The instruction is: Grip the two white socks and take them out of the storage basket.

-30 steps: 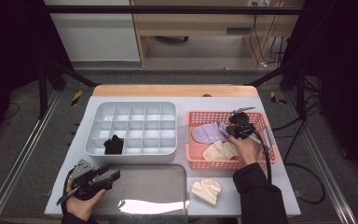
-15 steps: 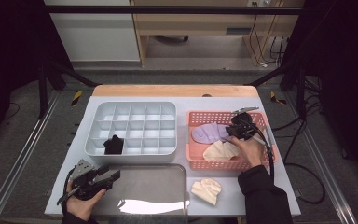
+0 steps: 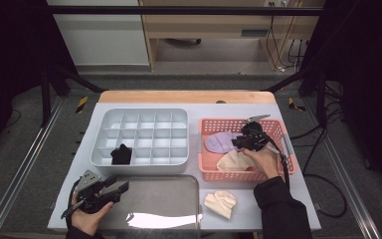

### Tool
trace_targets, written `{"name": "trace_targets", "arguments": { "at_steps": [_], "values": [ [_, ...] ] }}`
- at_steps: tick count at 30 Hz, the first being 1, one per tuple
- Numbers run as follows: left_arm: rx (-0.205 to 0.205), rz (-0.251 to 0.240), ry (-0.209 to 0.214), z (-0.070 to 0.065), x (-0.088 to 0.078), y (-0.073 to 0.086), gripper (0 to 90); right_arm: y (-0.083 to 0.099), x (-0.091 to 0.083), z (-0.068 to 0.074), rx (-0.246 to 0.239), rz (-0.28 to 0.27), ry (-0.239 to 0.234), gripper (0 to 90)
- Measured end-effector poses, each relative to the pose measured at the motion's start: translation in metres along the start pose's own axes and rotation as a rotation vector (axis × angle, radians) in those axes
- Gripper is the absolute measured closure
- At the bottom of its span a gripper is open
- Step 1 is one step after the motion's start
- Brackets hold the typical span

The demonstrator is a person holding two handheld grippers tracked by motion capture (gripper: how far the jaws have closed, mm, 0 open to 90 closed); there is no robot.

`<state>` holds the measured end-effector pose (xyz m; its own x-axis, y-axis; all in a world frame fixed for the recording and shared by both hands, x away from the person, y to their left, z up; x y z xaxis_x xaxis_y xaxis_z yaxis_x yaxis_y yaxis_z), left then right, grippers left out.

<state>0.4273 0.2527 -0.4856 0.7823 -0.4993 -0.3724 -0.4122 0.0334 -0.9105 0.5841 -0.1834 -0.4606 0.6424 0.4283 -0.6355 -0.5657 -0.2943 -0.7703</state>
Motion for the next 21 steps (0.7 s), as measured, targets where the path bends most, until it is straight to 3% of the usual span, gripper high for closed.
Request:
{"name": "trace_targets", "arguments": {
  "at_steps": [11,18,21],
  "values": [
    [-0.002,0.005,-0.005,0.001,0.001,0.001,40.6,0.014,0.015,-0.001,-0.024,0.081,-0.054,67.6],
    [-0.003,0.005,-0.004,0.001,0.001,0.001,40.5,0.020,0.019,0.002,-0.061,0.148,-0.066,82.1],
    [-0.003,0.001,-0.002,0.001,0.001,0.000,40.5,0.019,0.019,0.004,-0.068,0.149,-0.072,88.6]
  ]
}}
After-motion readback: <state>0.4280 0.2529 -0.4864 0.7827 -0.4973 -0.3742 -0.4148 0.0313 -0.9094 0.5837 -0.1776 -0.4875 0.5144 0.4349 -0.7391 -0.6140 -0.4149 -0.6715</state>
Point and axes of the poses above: each handheld gripper's, and its own axes: x roughly forward along the jaws, y roughly out of its underside, z roughly to its left, the point moved 5 cm from there along x, roughly forward along the jaws, and after that the axes turned 10 degrees about -z, right-handed, at the moved point
